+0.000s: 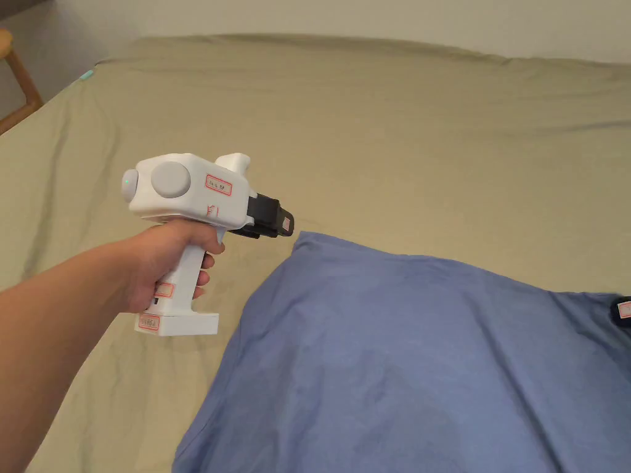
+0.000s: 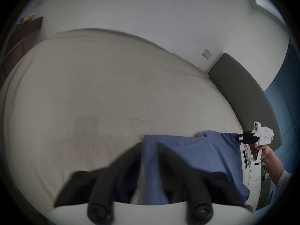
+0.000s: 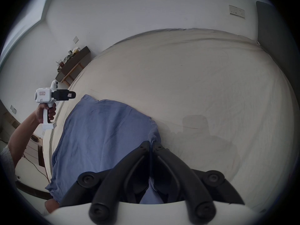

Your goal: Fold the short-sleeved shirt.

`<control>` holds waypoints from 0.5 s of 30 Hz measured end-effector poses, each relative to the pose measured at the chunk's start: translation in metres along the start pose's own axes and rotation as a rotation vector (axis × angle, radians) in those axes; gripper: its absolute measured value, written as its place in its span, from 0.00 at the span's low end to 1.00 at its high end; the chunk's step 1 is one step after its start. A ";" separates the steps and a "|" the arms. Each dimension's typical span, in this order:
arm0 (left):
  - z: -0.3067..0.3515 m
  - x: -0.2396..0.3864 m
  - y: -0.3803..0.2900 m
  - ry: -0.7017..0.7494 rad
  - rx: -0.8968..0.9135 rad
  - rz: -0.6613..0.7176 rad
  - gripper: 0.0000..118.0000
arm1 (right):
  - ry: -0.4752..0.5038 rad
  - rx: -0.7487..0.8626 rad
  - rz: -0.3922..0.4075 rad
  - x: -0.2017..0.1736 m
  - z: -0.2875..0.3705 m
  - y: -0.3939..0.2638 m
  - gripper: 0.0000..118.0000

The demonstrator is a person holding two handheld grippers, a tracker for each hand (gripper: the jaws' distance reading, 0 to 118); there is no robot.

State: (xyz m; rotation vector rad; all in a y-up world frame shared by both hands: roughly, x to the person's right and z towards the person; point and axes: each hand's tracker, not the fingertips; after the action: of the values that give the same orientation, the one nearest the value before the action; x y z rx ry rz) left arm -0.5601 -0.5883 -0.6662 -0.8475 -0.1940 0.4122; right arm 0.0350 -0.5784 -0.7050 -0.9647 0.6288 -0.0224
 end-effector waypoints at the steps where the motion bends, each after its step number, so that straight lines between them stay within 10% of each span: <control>1: -0.004 0.001 -0.001 -0.009 -0.005 0.003 0.65 | 0.006 -0.001 -0.004 0.005 -0.004 0.002 0.01; 3: -0.012 0.004 -0.003 -0.058 -0.042 0.009 0.79 | 0.003 -0.001 -0.005 0.006 -0.006 0.001 0.01; 15: -0.042 0.023 -0.021 -0.015 -0.113 -0.015 0.74 | -0.006 -0.003 -0.007 0.010 -0.018 0.002 0.01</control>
State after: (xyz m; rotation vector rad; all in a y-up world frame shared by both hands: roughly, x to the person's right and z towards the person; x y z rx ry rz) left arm -0.5192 -0.6199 -0.6773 -0.9540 -0.2390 0.3965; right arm 0.0342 -0.5938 -0.7183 -0.9697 0.6202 -0.0247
